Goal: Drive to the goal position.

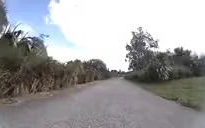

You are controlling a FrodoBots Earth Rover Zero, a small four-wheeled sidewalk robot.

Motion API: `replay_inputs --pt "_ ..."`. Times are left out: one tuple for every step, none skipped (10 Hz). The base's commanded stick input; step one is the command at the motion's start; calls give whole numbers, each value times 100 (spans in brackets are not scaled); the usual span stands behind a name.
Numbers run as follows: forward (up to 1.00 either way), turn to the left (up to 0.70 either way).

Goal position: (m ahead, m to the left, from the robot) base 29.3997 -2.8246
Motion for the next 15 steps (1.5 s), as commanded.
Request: replay_inputs --pt "85 0" --pt "85 0" --pt "85 0" --pt "85 0" --pt "85 0" --pt "85 0" --pt "85 0" --pt "85 0" --pt "85 0" --pt "85 0" --pt "85 0" --pt "85 0" --pt "85 0" --pt "85 0" --pt "85 0"
